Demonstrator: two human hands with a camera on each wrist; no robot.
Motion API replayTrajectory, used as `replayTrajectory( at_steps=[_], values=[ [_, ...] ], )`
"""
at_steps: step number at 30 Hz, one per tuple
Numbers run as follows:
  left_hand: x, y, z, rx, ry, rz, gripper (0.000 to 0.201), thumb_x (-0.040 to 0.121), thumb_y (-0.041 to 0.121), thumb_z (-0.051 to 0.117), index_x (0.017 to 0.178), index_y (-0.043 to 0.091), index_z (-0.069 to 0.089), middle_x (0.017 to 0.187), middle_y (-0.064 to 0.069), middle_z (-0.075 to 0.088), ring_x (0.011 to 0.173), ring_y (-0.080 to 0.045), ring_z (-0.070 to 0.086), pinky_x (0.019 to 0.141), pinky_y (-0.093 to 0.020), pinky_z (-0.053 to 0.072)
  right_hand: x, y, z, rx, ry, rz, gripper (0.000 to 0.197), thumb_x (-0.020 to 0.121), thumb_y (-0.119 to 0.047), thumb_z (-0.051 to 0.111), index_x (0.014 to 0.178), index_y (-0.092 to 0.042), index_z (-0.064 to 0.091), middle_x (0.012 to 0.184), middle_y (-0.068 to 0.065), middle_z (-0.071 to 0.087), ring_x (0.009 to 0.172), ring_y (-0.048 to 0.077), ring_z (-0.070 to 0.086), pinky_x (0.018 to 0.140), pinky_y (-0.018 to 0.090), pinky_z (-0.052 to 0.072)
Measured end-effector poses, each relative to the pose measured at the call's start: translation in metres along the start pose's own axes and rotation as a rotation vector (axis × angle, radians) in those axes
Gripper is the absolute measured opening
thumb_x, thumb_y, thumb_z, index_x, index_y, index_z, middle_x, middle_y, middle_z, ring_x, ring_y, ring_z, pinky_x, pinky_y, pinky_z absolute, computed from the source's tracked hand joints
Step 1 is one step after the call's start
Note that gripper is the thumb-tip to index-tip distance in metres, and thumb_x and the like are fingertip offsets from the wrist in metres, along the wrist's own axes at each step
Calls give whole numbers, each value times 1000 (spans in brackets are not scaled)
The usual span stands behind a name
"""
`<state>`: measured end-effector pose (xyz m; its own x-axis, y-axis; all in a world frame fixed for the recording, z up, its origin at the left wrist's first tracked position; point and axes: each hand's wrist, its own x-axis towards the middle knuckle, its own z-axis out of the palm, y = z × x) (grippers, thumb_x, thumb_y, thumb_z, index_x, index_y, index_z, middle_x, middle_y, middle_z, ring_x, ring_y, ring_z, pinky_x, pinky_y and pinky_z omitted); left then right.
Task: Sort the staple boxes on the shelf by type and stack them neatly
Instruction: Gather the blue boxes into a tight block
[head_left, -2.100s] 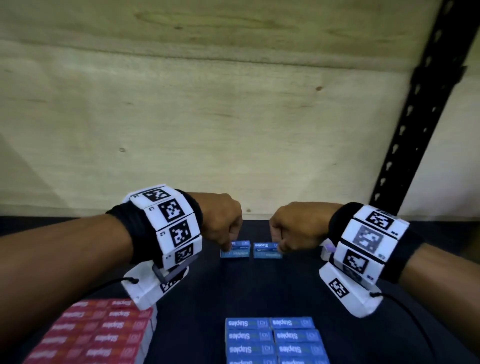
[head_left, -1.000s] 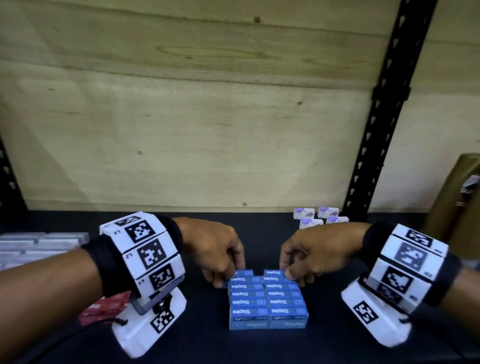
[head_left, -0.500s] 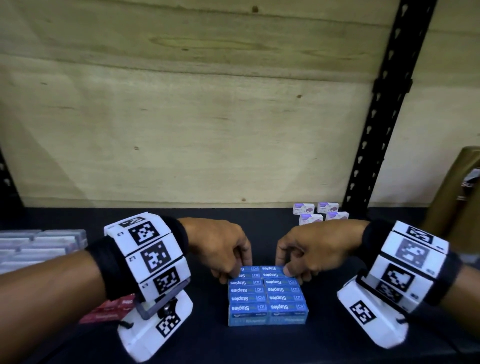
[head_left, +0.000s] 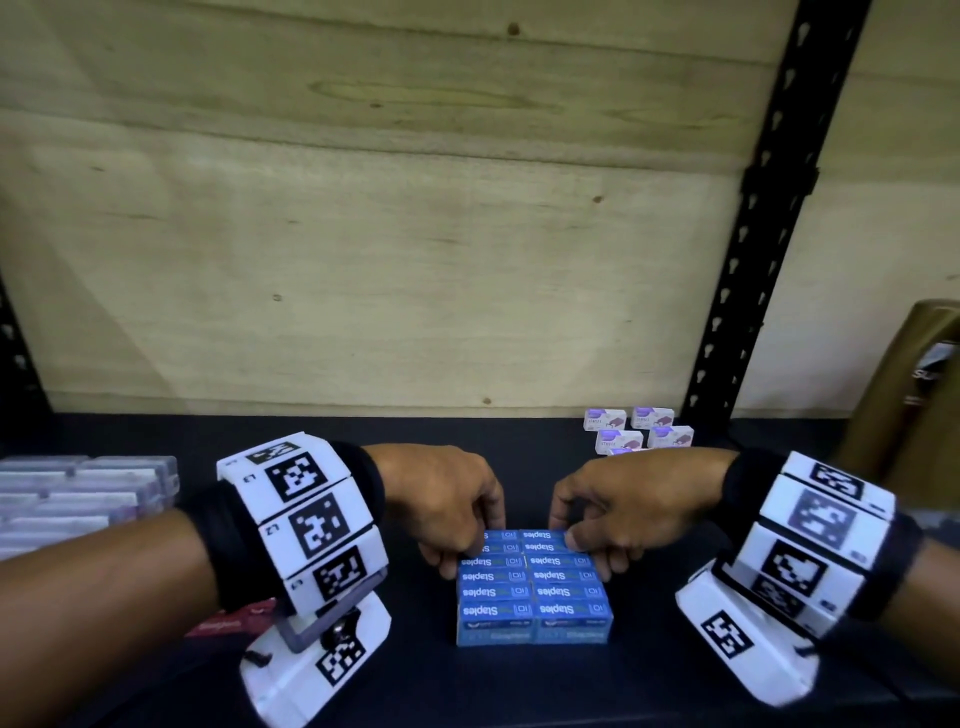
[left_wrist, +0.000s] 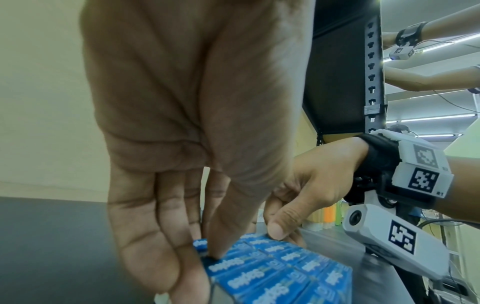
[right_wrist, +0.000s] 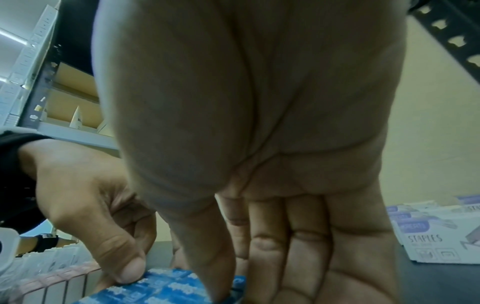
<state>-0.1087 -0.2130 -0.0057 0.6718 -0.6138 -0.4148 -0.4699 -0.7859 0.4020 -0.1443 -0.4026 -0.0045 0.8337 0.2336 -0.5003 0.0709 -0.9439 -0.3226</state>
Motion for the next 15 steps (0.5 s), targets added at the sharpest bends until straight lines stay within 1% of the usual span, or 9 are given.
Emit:
replayTrajectory(
  at_steps=[4, 6, 8, 9, 10, 12, 13, 15],
  values=[
    [-3, 2, 0, 13, 1, 1, 25, 97, 10, 55, 121, 15, 60, 105, -9, 74, 65, -4, 64, 68, -18, 56, 0, 0, 1, -11, 11, -1, 16, 103, -21, 48, 116, -16, 56, 80, -5, 70, 66, 6, 62, 65, 20, 50],
    [-6, 4, -1, 30, -4, 0, 25, 98, 14, 55, 122, 17, 60, 98, -4, 75, 62, -2, 63, 67, -17, 54, -2, -1, 1, -3, 11, 3, 14, 103, -24, 49, 114, -18, 56, 82, -4, 70, 67, 6, 62, 66, 20, 50],
    [-12, 6, -2, 92, 2, -4, 28, 98, 24, 55, 126, 21, 59, 87, 2, 73, 61, -3, 64, 72, -20, 54, -6, -1, 2, -3, 16, 13, 17, 103, -30, 49, 114, -19, 57, 84, -4, 70, 70, 8, 62, 68, 22, 51],
    [-14, 7, -4, 138, 10, -4, 32, 98, 33, 56, 128, 24, 57, 87, 3, 74, 68, -7, 66, 78, -23, 54, -8, -1, 2, -12, 25, 17, 21, 102, -34, 50, 115, -19, 57, 86, -3, 70, 72, 9, 62, 71, 25, 52],
    [-17, 8, -5, 189, 17, -4, 38, 95, 44, 57, 130, 27, 55, 92, 4, 74, 78, -9, 68, 84, -25, 53, -11, -1, 2, -32, 38, 19, 25, 101, -38, 51, 116, -20, 58, 90, -2, 71, 74, 9, 62, 75, 27, 52],
    [-22, 8, -8, 273, 23, -9, 55, 86, 61, 61, 132, 31, 52, 111, 10, 69, 97, -9, 64, 93, -27, 49, -19, -2, -1, -104, 56, 12, 35, 95, -50, 57, 121, -26, 56, 101, -4, 72, 79, 8, 63, 83, 29, 52],
    [-25, 9, -8, 295, 13, -13, 63, 80, 66, 64, 132, 34, 52, 120, 14, 64, 103, -8, 60, 96, -27, 47, -24, -3, -2, -138, 55, 8, 43, 91, -55, 60, 125, -30, 54, 104, -8, 70, 82, 5, 62, 86, 27, 51],
    [-28, 8, -7, 316, -20, -15, 74, 68, 72, 72, 130, 37, 52, 124, 18, 58, 109, -7, 57, 100, -30, 46, -33, -6, -4, -180, 47, 10, 62, 81, -61, 69, 133, -36, 46, 102, -19, 61, 91, 0, 59, 87, 21, 46]
  ],
)
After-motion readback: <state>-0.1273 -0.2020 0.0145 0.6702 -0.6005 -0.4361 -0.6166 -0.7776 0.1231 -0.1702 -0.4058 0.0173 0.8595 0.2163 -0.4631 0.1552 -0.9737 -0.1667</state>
